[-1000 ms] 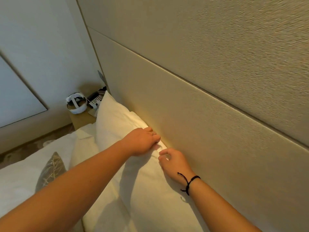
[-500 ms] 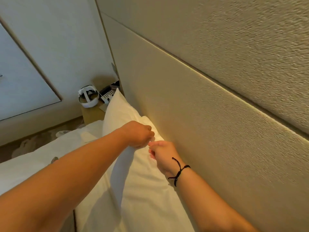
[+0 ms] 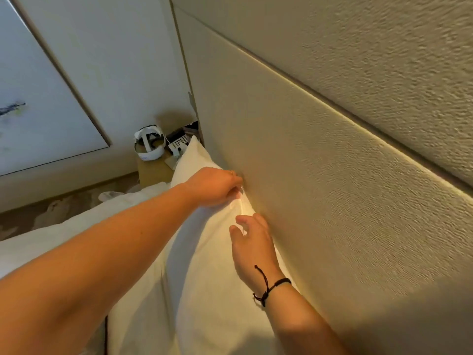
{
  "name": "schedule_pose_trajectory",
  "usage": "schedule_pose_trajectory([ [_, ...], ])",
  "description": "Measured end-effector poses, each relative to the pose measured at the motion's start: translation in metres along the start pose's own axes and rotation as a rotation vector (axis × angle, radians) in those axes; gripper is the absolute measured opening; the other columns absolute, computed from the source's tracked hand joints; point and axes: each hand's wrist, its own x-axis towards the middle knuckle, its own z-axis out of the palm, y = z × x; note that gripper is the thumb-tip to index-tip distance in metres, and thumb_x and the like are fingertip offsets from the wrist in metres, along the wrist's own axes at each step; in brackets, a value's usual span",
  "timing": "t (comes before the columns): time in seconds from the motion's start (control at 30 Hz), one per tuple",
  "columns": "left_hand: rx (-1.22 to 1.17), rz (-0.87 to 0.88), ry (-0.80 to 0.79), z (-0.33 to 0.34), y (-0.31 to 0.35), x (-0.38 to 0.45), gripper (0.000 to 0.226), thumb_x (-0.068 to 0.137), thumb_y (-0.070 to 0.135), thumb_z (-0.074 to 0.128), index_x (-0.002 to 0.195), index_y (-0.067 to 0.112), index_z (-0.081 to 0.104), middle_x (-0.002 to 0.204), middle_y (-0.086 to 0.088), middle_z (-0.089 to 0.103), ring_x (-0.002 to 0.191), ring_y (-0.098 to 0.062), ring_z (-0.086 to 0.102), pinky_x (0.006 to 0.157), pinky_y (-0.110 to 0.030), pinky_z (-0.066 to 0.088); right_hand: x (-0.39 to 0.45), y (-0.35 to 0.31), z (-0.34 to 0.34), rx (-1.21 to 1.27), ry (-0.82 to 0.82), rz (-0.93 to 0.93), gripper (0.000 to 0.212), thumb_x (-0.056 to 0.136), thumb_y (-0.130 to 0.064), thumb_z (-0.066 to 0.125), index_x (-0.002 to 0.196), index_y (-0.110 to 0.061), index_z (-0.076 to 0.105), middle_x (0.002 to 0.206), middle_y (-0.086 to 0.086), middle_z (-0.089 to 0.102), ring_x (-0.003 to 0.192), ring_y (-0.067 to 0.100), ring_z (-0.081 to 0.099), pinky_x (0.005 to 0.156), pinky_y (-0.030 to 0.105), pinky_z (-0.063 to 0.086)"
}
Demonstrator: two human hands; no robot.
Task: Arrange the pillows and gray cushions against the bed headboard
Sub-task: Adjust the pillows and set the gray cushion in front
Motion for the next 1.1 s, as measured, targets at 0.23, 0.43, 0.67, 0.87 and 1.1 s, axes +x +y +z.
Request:
schedule_pose_trajectory([
  [0.23, 0.43, -0.08, -0.223, -0.011, -0.054, 0.023, 0.037, 0.1, 0.04, 0.035, 0.124, 0.022, 0.057, 0.12, -0.005, 0.054, 0.1, -0.028, 0.059, 0.078, -0.043, 0.048, 0.003, 0.002, 0.008, -0.393, -0.08, -0.105, 0.059, 0.097, -0.049, 0.045, 0.15, -0.033, 0.024, 0.164, -0.004, 0.006, 0.15, 0.016, 0.001, 0.122, 0.038, 0.005],
  [0.43, 0.61, -0.308, -0.113, -0.042, -0.088, 0.05, 0.029, 0.099, 0.028, 0.047, 0.122, 0.023, 0.064, 0.129, -0.009, 0.046, 0.115, -0.032, 0.048, 0.074, -0.039, 0.043, 0.002, 0.007, 0.006, -0.431, -0.146, -0.137, 0.073, 0.098, -0.053, 0.039, 0.155, -0.034, -0.003, 0.163, -0.011, -0.012, 0.149, 0.011, -0.013, 0.122, 0.034, -0.005],
  [0.67, 0.328, -0.578, 0.111, -0.043, -0.098, 0.069, 0.024, 0.095, 0.01, 0.051, 0.115, 0.01, 0.065, 0.134, -0.018, 0.043, 0.107, -0.039, 0.05, 0.07, -0.041, 0.044, 0.002, 0.011, 0.009, -0.572, -0.113, -0.104, 0.08, 0.096, -0.062, 0.03, 0.155, -0.028, -0.013, 0.161, -0.012, -0.02, 0.148, 0.012, -0.018, 0.122, 0.038, -0.007],
  [0.87, -0.135, -0.847, -0.008, -0.004, -0.084, 0.047, 0.083, 0.09, 0.05, 0.061, 0.154, 0.022, 0.016, 0.165, -0.01, 0.004, 0.148, -0.041, 0.012, 0.109, -0.059, 0.034, -0.003, 0.017, 0.019, -0.581, -0.113, 0.003, 0.077, 0.097, -0.063, 0.024, 0.156, -0.022, -0.004, 0.164, -0.004, -0.009, 0.15, 0.014, -0.01, 0.123, 0.036, -0.001],
  [1.1, -0.192, -0.499, -0.193, 0.025, -0.037, -0.017, 0.061, 0.1, 0.053, 0.034, 0.155, 0.033, 0.015, 0.166, -0.007, -0.001, 0.15, -0.039, 0.0, 0.118, -0.06, 0.016, -0.013, 0.01, 0.012, -0.554, -0.073, 0.002, 0.071, 0.099, -0.057, 0.026, 0.156, -0.019, 0.009, 0.165, 0.001, 0.008, 0.15, 0.017, 0.009, 0.122, 0.036, 0.012],
])
